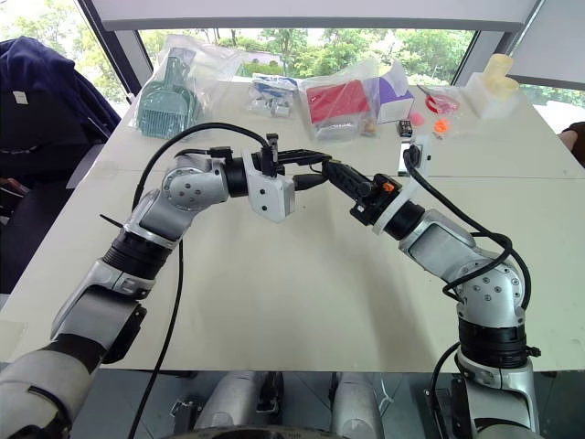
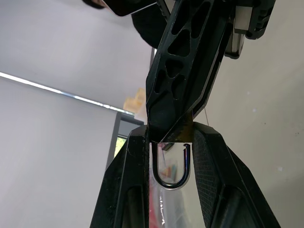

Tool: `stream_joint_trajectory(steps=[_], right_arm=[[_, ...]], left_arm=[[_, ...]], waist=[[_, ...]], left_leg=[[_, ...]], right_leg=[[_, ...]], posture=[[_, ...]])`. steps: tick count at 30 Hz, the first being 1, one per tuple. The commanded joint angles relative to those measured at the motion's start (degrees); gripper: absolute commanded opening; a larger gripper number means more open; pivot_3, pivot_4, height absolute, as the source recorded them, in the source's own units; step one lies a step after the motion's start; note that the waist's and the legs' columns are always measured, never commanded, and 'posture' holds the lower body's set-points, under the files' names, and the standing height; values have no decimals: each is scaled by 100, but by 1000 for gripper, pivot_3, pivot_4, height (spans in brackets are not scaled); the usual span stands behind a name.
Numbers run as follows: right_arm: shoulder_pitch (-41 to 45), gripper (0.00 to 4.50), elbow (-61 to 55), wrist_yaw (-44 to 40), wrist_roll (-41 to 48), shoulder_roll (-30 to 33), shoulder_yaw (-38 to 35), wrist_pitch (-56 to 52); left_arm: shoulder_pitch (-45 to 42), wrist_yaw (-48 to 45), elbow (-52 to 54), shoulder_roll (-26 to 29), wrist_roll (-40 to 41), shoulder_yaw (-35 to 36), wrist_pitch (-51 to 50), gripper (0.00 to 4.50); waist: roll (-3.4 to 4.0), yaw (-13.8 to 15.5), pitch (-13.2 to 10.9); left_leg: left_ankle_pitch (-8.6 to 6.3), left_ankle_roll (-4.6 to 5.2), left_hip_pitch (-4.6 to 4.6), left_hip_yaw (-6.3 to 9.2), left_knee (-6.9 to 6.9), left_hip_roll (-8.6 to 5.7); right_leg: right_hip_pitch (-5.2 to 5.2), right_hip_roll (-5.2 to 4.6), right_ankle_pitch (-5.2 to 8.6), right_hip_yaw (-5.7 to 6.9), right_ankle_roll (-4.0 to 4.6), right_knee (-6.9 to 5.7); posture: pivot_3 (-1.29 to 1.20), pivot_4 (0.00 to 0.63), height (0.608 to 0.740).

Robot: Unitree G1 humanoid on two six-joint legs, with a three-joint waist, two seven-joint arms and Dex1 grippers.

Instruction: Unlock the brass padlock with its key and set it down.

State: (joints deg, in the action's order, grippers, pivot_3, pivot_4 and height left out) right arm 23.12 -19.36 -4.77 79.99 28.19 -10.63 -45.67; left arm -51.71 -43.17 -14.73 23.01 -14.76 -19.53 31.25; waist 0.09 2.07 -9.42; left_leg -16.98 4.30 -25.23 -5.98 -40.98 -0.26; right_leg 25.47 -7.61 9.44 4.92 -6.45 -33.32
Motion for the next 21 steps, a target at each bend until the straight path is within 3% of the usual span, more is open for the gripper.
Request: stream_joint_trajectory(steps=[1, 4, 6, 9, 13, 21], right_arm=[[7, 0, -11, -36, -24, -28, -124, 0], [-24, 0, 0, -73, -119, -7, -165, 8], [-40, 0, 26, -97, -173, 11, -217, 30], [-43, 0, 58, -133, -241, 29, -281, 42], [-20, 0, 60, -162, -306, -6, -295, 12], [85, 0, -19, -136, -329, -88, -206, -42]], left_arm=[[-125, -84, 198, 4, 232, 97, -106, 2140], [-118, -508, 138, 16, 677, 149, -630, 3576], [-54, -1015, 254, 33, 1262, 242, -1568, 4461], [-85, -1498, 378, 39, 2166, 561, -3053, 4461], [-356, -1506, 211, -64, 2636, 916, -3949, 4461], [-548, -1453, -414, -409, 2448, 855, -3757, 4461]], waist=[[0, 2, 0], [0, -6, 0], [0, -10, 0], [0, -19, 0], [0, -40, 0], [0, -61, 0]], left_leg=[[0, 0, 0, 0, 0, 0], [2, -4, 0, 0, 0, 0], [4, -7, 0, 0, 0, 0], [8, -14, 0, 0, 0, 0], [8, -13, 0, 2, 0, 0], [15, -24, 1, 3, 0, -2]], right_leg=[[0, 0, 0, 0, 0, 0], [0, 0, 0, 0, 0, -1], [0, 1, 0, 0, 0, -1], [0, 2, 0, 0, -1, -1], [0, 4, 1, 0, -2, -1], [-5, 5, 0, 0, -5, -1]], posture=[[0, 150, 735], [0, 150, 735], [0, 150, 735], [0, 150, 735], [0, 150, 735], [0, 150, 735]])
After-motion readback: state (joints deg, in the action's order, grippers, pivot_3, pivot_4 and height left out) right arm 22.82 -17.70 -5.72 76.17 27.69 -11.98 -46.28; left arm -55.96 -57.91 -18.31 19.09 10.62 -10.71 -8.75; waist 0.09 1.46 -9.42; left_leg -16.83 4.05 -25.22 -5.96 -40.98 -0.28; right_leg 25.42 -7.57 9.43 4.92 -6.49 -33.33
